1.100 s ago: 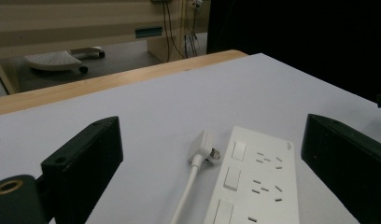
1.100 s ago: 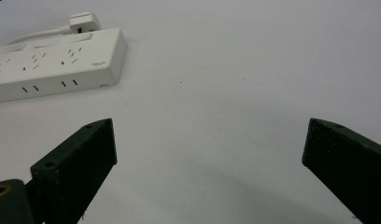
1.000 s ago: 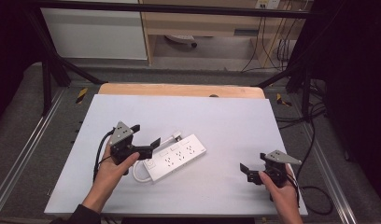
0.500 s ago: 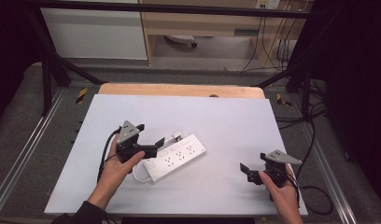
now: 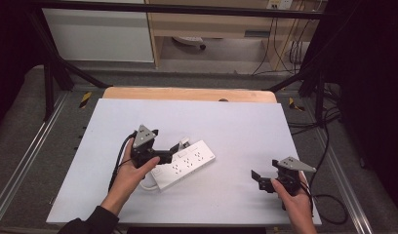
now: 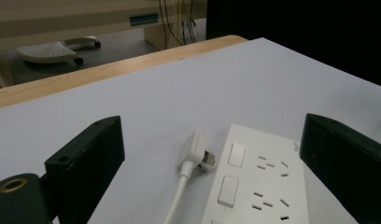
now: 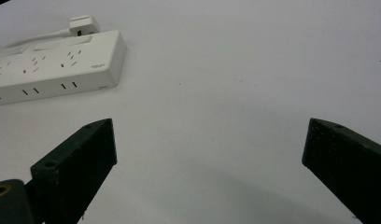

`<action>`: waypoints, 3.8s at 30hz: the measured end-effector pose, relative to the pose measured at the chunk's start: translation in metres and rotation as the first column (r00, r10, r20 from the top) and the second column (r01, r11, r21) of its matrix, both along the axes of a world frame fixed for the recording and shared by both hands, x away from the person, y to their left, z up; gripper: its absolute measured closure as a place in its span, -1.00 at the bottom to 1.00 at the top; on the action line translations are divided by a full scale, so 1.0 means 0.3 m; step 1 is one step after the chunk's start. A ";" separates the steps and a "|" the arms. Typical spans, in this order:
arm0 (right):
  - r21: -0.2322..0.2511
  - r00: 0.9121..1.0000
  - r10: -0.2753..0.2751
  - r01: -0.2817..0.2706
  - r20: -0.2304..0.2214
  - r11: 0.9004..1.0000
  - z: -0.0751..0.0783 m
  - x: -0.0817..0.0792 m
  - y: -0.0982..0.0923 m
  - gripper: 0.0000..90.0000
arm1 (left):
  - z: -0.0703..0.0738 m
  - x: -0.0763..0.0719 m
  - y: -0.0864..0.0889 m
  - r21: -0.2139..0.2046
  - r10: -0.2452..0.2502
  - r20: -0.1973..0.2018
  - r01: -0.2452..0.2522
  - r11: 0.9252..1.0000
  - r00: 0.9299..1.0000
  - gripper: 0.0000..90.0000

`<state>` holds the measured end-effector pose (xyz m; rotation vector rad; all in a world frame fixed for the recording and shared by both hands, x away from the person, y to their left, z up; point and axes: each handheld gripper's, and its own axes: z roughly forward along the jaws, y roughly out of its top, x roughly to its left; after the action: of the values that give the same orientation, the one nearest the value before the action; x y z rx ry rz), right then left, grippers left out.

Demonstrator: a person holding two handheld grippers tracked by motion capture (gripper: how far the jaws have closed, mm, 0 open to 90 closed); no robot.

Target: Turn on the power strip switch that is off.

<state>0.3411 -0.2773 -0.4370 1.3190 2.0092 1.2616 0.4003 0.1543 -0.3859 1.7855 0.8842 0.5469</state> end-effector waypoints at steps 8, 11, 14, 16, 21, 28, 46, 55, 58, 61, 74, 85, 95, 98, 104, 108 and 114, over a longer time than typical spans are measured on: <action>-0.003 1.000 0.001 -0.001 0.001 1.000 0.001 0.000 -0.001 -0.92 | -0.018 0.007 -0.010 0.025 0.004 -0.021 -0.004 1.000 1.000 -0.73; -0.001 1.000 0.000 0.000 0.002 1.000 0.001 0.000 0.000 -0.92 | -0.027 0.010 -0.013 0.036 0.005 -0.029 -0.004 0.999 1.000 -0.67; -0.002 1.000 0.000 0.000 0.002 1.000 0.001 0.000 -0.001 -0.92 | -0.034 0.013 -0.017 0.058 0.003 -0.041 -0.001 0.998 0.999 -0.55; -0.002 1.000 0.000 0.000 0.002 1.000 0.001 0.000 0.000 -0.92 | -0.039 0.014 -0.019 0.069 0.000 -0.052 0.004 0.998 0.999 -0.51; -0.001 1.000 0.001 -0.001 0.002 1.000 0.001 0.000 0.000 -0.92 | -0.046 0.012 -0.029 0.091 -0.006 -0.071 0.013 0.996 0.997 -0.39; -0.003 1.000 0.002 -0.002 0.003 1.000 0.002 0.001 0.000 -0.92 | -0.062 0.013 -0.044 0.131 -0.025 -0.105 0.038 0.991 0.994 -0.24; -0.004 1.000 0.003 -0.003 0.004 1.000 0.002 0.001 0.001 -0.92 | -0.076 0.009 -0.058 0.127 -0.055 -0.121 0.070 0.989 0.991 0.43; -0.005 1.000 0.004 -0.004 0.005 1.000 0.002 0.001 0.001 -0.92 | -0.086 0.011 -0.064 0.109 -0.051 -0.120 0.064 0.992 0.992 0.83; -0.004 1.000 0.003 -0.003 0.004 1.000 0.003 0.001 0.001 -0.92 | -0.087 0.014 -0.061 0.099 -0.051 -0.126 0.063 0.993 0.991 0.93; -0.003 1.000 0.003 -0.003 0.003 1.000 0.003 0.001 0.001 -0.92 | -0.093 0.016 -0.062 0.101 -0.058 -0.138 0.072 0.992 0.989 0.99; -0.004 1.000 0.004 -0.004 0.006 1.000 0.003 0.001 0.001 -0.92 | -0.110 0.023 -0.062 0.126 -0.064 -0.157 0.085 0.988 0.985 1.00; -0.003 1.000 0.005 -0.005 0.005 1.000 0.003 0.001 0.001 -0.92 | -0.130 0.033 -0.056 0.143 -0.058 -0.185 0.085 0.986 0.981 1.00; -0.003 1.000 -0.002 0.002 0.009 1.000 0.006 0.000 -0.003 -0.91 | -0.139 0.037 -0.055 0.149 -0.057 -0.194 0.087 0.985 0.979 1.00; -0.004 1.000 -0.001 0.001 0.008 1.000 0.005 0.000 -0.002 -0.91 | -0.141 0.039 -0.054 0.154 -0.058 -0.198 0.089 0.984 0.978 1.00; -0.004 1.000 0.000 0.000 0.011 1.000 0.004 0.001 -0.002 -0.91 | -0.148 0.044 -0.059 0.151 -0.066 -0.205 0.098 0.984 0.977 1.00; -0.004 1.000 0.001 -0.001 0.009 1.000 0.004 0.001 -0.002 -0.91 | -0.153 0.047 -0.069 0.158 -0.075 -0.208 0.109 0.981 0.975 1.00; -0.003 1.000 -0.001 0.001 0.008 1.000 0.005 0.001 -0.003 -0.91 | -0.152 0.054 -0.081 0.151 -0.078 -0.206 0.110 0.982 0.976 1.00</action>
<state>0.3412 -0.2783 -0.4356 1.3116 2.0046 1.2613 0.4165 0.1301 -0.4315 2.0463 0.9060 0.3924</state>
